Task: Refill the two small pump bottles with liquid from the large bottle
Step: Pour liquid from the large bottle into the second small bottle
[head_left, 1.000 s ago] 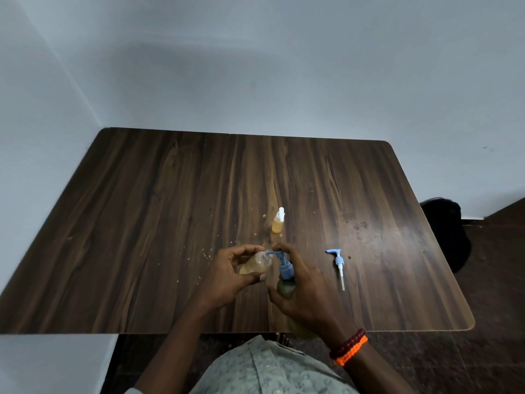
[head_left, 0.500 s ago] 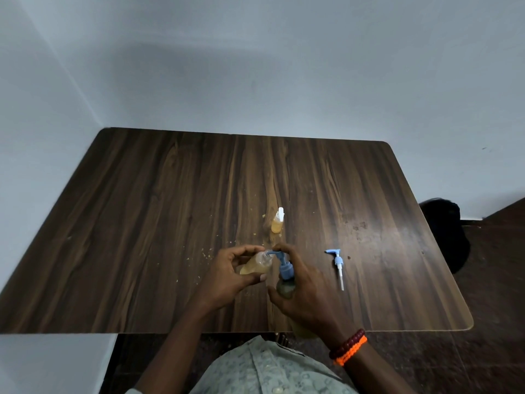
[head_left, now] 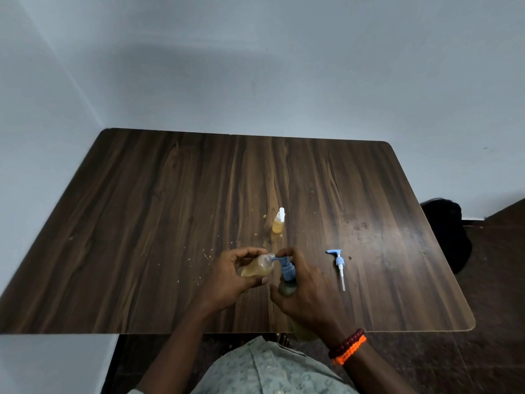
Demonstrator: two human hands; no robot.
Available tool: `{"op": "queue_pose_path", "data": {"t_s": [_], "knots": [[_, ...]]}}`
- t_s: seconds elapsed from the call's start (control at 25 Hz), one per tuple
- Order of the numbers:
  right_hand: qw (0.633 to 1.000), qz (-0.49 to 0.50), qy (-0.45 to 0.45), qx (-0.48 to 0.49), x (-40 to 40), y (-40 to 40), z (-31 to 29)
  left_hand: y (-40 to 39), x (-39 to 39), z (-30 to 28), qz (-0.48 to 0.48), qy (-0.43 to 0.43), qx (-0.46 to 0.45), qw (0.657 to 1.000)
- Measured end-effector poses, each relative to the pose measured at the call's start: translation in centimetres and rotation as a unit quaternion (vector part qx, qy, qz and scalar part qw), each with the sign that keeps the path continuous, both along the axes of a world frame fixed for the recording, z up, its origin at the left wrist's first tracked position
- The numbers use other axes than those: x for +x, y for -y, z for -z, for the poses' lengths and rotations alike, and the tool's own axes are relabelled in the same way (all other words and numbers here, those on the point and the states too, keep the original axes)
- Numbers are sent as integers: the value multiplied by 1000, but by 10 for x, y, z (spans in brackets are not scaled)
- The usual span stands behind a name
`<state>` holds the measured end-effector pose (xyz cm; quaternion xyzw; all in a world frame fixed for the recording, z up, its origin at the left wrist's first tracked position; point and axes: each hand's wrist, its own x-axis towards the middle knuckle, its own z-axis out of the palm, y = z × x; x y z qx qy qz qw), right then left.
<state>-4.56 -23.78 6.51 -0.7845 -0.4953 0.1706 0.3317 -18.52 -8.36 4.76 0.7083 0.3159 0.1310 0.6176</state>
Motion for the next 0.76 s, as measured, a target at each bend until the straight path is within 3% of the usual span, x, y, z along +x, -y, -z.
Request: {"op": "queue_pose_path", "data": {"t_s": [0.76], "knots": [[1000, -4, 10, -4, 0, 2, 2, -1, -1, -5, -8, 11, 1, 1000]]}}
